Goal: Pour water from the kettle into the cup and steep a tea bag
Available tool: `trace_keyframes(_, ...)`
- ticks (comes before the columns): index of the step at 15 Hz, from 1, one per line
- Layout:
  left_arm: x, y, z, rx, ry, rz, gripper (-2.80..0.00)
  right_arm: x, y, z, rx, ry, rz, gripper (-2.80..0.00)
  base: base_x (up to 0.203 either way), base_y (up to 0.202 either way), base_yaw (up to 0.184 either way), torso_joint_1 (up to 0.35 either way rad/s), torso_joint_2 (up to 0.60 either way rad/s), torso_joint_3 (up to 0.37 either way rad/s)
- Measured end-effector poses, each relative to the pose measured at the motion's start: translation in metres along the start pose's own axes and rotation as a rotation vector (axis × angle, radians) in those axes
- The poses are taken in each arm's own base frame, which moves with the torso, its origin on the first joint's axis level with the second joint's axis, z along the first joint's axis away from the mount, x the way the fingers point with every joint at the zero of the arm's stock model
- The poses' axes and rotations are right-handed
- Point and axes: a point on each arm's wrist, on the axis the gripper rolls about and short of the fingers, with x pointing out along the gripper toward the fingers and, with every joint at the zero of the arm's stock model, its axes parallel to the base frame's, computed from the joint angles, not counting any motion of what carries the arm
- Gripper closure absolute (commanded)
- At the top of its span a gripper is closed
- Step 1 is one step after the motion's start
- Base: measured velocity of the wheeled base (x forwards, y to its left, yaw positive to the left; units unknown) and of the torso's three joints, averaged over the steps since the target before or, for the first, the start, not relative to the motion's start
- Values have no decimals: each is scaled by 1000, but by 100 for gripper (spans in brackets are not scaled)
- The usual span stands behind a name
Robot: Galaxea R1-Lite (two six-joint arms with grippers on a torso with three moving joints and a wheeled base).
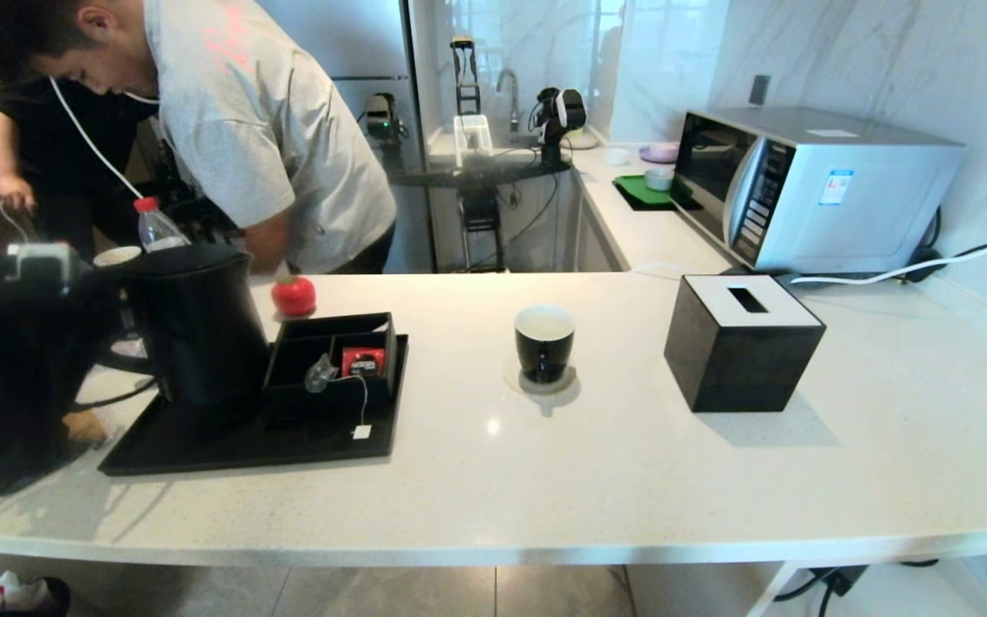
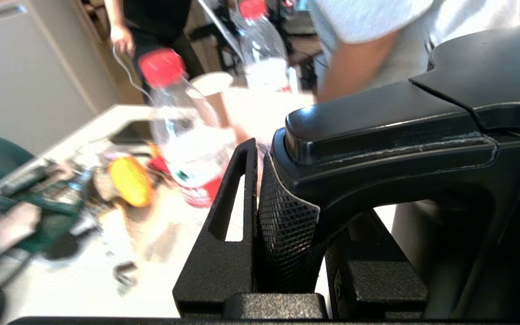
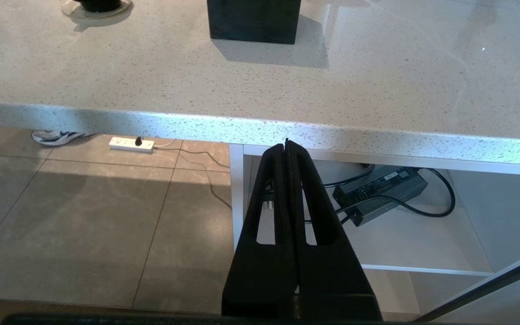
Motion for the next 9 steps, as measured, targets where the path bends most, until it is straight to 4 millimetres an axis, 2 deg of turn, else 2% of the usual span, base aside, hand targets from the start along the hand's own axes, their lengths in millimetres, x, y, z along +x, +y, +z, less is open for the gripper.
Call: trace_keyframes(9, -6, -4, -20, -49, -31, -50, 0, 0, 0, 0, 0, 0, 0, 0, 0, 0, 0, 0, 0, 0)
